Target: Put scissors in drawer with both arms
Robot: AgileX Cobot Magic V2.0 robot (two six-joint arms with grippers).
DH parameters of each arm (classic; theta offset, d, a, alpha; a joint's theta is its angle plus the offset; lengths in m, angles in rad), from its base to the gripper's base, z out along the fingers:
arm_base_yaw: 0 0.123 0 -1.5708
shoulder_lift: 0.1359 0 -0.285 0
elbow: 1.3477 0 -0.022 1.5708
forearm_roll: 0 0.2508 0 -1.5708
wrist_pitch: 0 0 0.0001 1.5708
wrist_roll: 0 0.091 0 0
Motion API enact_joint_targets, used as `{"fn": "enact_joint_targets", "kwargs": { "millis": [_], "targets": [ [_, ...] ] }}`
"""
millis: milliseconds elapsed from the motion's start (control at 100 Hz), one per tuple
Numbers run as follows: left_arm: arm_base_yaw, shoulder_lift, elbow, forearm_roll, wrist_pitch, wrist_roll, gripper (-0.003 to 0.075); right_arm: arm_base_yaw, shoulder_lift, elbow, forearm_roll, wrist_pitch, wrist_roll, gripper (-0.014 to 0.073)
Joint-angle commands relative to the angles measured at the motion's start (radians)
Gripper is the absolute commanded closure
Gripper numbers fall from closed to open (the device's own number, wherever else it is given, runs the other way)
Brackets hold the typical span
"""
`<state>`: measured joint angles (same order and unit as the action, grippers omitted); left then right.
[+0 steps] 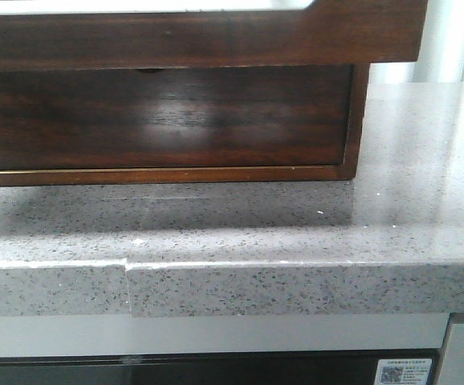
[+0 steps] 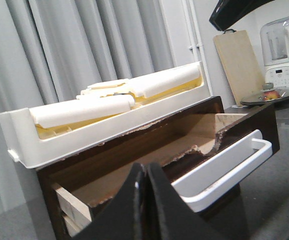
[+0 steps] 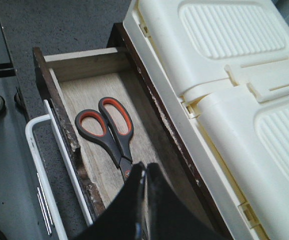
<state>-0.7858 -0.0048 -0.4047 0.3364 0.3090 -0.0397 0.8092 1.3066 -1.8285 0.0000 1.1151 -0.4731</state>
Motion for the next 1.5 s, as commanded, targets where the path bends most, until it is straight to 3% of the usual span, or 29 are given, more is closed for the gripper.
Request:
{"fn": "enact_joint_targets", "kwargs": {
  "millis": [0,300,660,830,1140,1490],
  "targets": [
    [-0.005,-0.027,0.003,-0.073,-0.054,-0.010,0.0742,-0.004,-0.062,-0.007,0.014,-0.080,0.001,0.0652],
    [-0.005,-0.026,0.092,-0.118,-0.066,-0.010,0.0742,-0.004,-0.255,0.234,0.026,-0.258,0.026,0.0652],
    [-0.005,-0.026,0.162,-0.125,-0.087,-0.010,0.0742,-0.004,-0.620,0.827,0.032,-0.622,0.080,0.0653],
    [-0.005,-0.026,0.176,-0.161,-0.058,-0.010,0.0742,-0.004,-0.782,1.078,0.104,-0.741,0.080,0.0653],
    [-0.005,-0.026,0.198,-0.276,-0.062,-0.010,0.0742,-0.004,-0.969,1.382,0.117,-0.802,0.080,0.0653],
    [-0.005,-0.026,0.198,-0.276,-0.062,-0.010,0.0742,-0.004,-0.983,1.446,0.129,-0.763,0.080,0.0655]
  ]
}}
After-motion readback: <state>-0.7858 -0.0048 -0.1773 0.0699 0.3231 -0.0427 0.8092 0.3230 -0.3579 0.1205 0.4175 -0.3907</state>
